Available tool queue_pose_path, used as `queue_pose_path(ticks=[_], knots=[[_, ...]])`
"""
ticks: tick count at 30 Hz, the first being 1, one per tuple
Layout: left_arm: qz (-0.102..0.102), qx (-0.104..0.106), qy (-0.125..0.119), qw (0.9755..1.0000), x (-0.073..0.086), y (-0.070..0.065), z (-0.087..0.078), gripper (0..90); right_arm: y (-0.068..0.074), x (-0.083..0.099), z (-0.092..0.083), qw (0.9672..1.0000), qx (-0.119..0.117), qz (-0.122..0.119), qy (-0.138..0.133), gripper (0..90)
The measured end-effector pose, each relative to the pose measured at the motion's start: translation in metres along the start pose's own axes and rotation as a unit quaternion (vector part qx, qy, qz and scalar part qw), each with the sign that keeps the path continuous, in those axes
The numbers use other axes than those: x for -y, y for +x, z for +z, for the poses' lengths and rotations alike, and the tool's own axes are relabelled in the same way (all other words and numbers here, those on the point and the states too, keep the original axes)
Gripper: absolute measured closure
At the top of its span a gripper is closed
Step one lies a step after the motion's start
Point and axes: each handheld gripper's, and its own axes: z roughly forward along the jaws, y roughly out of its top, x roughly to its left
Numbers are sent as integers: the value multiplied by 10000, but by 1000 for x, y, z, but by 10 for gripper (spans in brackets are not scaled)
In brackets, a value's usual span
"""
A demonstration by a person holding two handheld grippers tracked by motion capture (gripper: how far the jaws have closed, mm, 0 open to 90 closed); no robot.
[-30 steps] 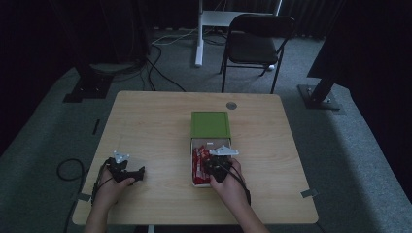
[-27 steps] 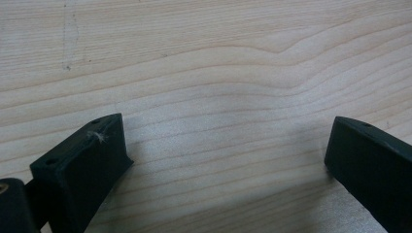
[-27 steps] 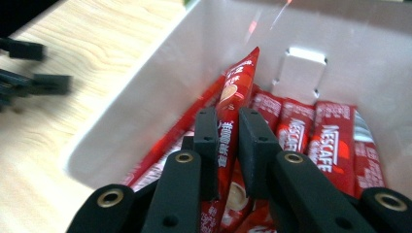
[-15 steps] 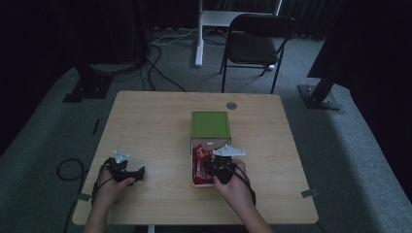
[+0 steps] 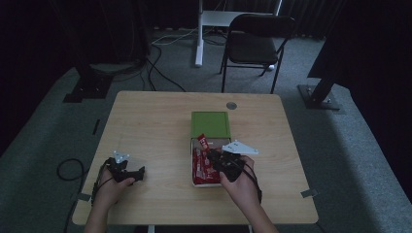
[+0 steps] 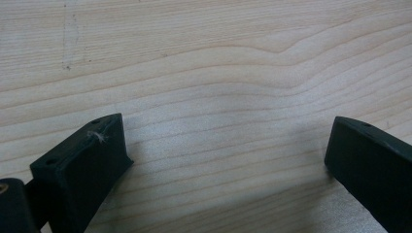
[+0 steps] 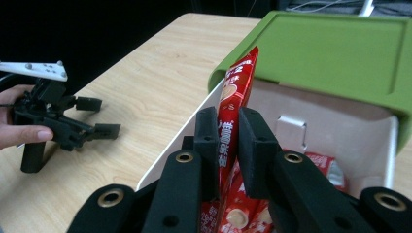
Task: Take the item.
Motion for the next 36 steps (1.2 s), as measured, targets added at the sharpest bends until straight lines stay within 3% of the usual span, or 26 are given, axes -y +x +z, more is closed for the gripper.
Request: queue_pose_path(ticks=[5, 18, 29, 36], knots=[[2, 3, 9, 10000, 0, 0, 0, 24, -7, -7, -7, 9999, 13, 12, -161, 793], [4, 3, 11, 10000, 0, 0, 0, 24, -42, -16, -32, 9962, 564, 172, -646, 793], [1, 0, 1, 10000, 0, 0, 0, 24, -77, -8, -52, 9902, 1064, 428, -792, 793], [-17, -8, -3, 10000, 0, 0, 0, 24, -99, 0, -66, 9833, 1481, 542, -908, 793]])
